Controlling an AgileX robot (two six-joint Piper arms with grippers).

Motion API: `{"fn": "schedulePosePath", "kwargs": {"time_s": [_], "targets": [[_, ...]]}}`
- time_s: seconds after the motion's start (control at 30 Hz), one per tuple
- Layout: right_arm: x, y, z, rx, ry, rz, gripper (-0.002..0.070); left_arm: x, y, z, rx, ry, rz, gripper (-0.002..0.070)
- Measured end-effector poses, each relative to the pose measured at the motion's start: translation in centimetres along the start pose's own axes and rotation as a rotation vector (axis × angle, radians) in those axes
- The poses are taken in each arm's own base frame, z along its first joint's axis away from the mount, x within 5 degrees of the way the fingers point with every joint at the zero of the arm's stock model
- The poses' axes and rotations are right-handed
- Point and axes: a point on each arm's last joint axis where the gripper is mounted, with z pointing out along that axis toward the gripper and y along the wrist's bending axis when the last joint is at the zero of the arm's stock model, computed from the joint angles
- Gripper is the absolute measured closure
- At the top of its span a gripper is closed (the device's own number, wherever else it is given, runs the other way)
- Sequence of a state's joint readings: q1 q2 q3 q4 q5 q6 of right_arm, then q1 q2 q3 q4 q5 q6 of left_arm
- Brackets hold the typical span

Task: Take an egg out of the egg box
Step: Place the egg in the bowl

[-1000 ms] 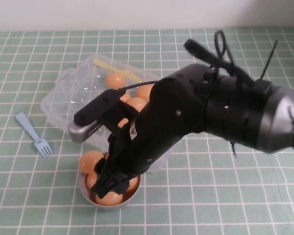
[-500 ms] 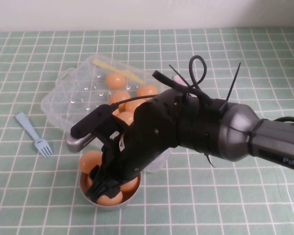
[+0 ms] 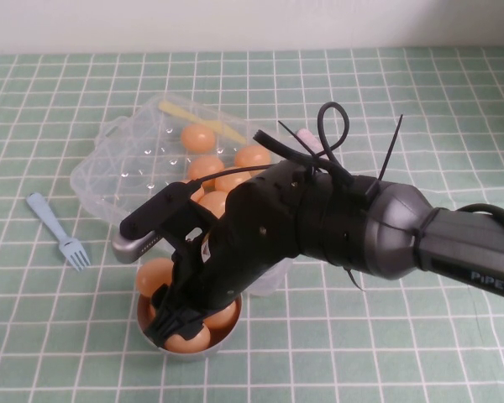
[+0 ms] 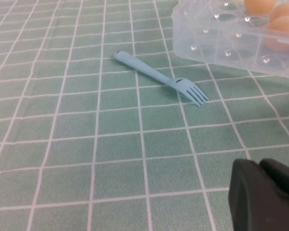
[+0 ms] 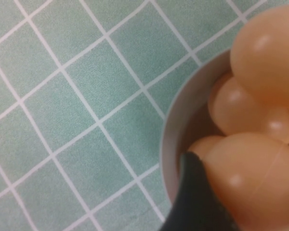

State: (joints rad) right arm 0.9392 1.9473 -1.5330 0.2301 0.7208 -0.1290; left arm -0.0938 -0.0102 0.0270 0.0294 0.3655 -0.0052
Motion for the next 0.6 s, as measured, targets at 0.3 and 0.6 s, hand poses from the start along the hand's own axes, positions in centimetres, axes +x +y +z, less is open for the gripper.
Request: {"fn": "schedulePosePath", "kwargs": {"time_s": [0.3, 0.6], "targets": [[0.02, -0.01, 0.07, 0.000, 0.002, 0.000, 0.0274, 0.00, 0.00, 0.00, 0.000, 0.000, 0.000, 0.0678], [0.09, -0.01, 0.07, 0.000, 0.009, -0.001, 0.0247, 0.00, 0.00, 0.00, 0.000, 0.000, 0.000, 0.0678]]}}
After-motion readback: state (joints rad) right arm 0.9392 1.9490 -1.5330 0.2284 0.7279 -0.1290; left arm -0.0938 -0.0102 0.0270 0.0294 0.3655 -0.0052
